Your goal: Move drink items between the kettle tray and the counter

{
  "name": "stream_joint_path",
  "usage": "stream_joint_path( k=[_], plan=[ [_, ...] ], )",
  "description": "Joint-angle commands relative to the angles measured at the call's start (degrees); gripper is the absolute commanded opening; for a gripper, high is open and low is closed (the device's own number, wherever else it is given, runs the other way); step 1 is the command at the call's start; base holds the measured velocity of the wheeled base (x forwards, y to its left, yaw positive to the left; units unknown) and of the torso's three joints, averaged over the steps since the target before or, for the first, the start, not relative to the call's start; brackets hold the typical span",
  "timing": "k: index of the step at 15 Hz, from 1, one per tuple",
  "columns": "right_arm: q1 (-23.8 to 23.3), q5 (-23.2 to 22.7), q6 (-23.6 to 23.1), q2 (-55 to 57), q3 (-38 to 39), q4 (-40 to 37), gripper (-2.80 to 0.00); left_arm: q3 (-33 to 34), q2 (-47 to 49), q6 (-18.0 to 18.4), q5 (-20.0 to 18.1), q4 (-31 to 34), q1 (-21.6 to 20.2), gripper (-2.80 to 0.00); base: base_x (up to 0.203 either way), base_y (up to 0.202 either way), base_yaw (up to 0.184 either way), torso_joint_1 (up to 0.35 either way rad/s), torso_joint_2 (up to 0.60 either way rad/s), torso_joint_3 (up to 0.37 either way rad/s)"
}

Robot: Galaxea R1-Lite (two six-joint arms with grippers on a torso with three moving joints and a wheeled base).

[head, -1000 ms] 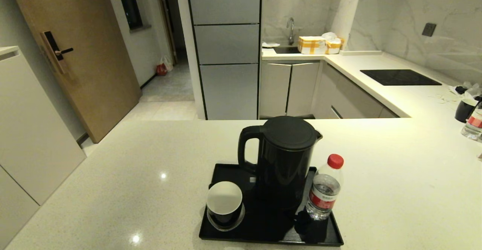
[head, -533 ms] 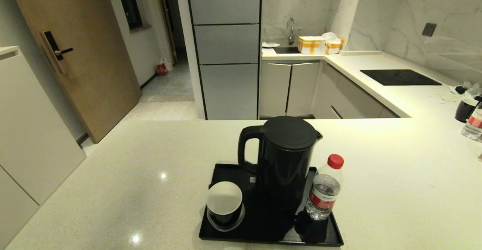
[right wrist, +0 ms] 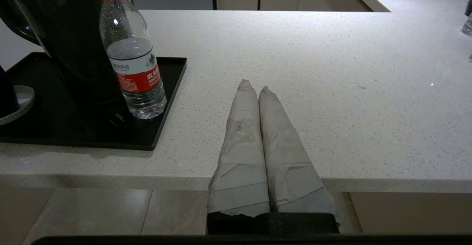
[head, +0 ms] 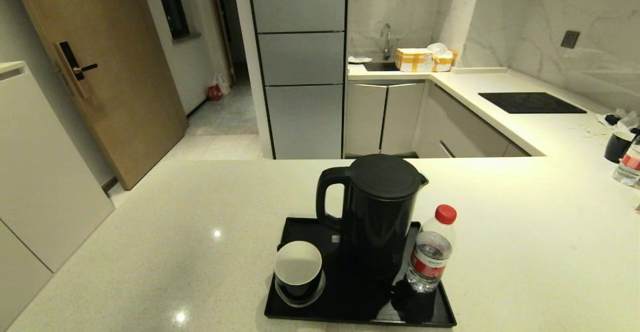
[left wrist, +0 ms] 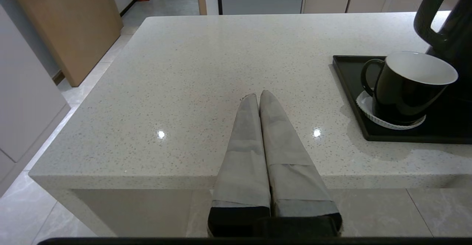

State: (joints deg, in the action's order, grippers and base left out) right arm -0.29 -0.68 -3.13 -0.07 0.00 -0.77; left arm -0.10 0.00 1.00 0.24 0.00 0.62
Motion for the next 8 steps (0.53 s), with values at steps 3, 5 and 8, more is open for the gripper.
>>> stream_joint_path(
  k=[3,5,8],
  plan=[
    [0.0,-0.1,-0.2,0.1,0.1,-0.1,-2.8,0.0,0.0,0.0,0.0,0.0,0.0,-2.8,0.0,0.0,0.0,0.0,0.0,0.0],
    [0.0,0.1,0.3,0.1,0.0,0.0,-2.8,0.1,0.0,0.0,0.0,0.0,0.0,-2.8,0.0,0.0,0.0,0.0,0.0,0.0],
    [-0.1,0.3,1.8,0.1,0.1,0.2,-2.8,0.1,0.0,0.0,0.0,0.0,0.0,-2.8,0.0,0.0,0.0,0.0,0.0,0.0]
  ],
)
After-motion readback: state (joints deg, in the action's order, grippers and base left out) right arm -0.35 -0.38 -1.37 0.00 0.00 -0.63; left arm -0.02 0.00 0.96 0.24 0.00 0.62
